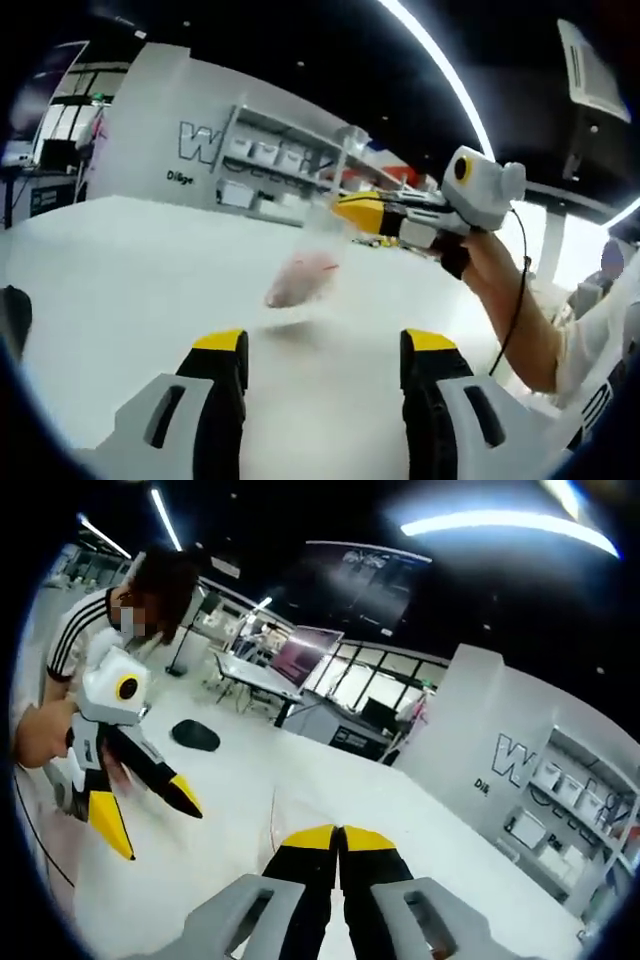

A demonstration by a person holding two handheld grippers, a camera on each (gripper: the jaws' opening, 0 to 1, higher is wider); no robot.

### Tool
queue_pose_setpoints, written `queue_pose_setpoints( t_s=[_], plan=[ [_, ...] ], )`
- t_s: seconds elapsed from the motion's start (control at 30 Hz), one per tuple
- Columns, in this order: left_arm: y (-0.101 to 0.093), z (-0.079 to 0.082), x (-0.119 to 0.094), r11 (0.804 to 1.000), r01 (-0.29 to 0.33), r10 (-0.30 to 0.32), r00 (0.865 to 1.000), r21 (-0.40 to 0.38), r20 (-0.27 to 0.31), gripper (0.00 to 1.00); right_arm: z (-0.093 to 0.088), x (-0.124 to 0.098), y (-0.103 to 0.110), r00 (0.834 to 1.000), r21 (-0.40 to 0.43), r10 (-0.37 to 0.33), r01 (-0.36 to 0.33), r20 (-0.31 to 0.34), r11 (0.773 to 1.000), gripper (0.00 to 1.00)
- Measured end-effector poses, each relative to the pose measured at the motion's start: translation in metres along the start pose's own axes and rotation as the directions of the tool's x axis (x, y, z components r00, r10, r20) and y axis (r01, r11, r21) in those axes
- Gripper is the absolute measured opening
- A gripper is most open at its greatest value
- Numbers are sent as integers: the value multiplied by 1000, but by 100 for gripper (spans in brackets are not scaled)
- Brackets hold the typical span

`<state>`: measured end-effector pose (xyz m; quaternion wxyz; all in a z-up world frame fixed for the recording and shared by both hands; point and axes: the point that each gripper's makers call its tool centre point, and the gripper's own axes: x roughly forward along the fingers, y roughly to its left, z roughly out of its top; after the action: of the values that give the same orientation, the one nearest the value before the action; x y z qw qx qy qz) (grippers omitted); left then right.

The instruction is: Open the resealable bag by pulling the two sides of the seal apart until the entire bag opening is separated and visibly accessible.

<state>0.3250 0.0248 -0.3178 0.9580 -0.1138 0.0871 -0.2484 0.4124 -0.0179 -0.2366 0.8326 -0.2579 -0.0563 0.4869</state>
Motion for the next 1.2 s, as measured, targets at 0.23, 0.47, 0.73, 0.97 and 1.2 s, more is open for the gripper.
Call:
queue_pose_setpoints(
  t_s=[0.23, 0.47, 0.73, 0.97, 1.2],
  plan=[
    [3, -1, 1, 1000, 2, -2, 1000, -2, -3, 63, -9, 15, -27, 999, 12, -31, 31, -17, 999, 0],
    [8, 2, 0, 1000, -3, 3, 1000, -7, 5, 64, -22, 34, -53, 997, 19, -58, 59, -43, 998, 0],
    [11, 3, -1, 1000, -1, 1, 1000, -18, 9, 64, -36, 52, -70, 995, 24, -70, 72, -67, 997, 0],
    [14, 2, -1, 1000, -3, 3, 1000, -30, 7, 64, -46, 63, -87, 993, 26, -87, 89, -84, 996, 0],
    [15, 1, -1, 999, -7, 7, 1000, -31, 6, 64, -60, 71, -109, 987, 31, -119, 123, -109, 992, 0]
  ],
)
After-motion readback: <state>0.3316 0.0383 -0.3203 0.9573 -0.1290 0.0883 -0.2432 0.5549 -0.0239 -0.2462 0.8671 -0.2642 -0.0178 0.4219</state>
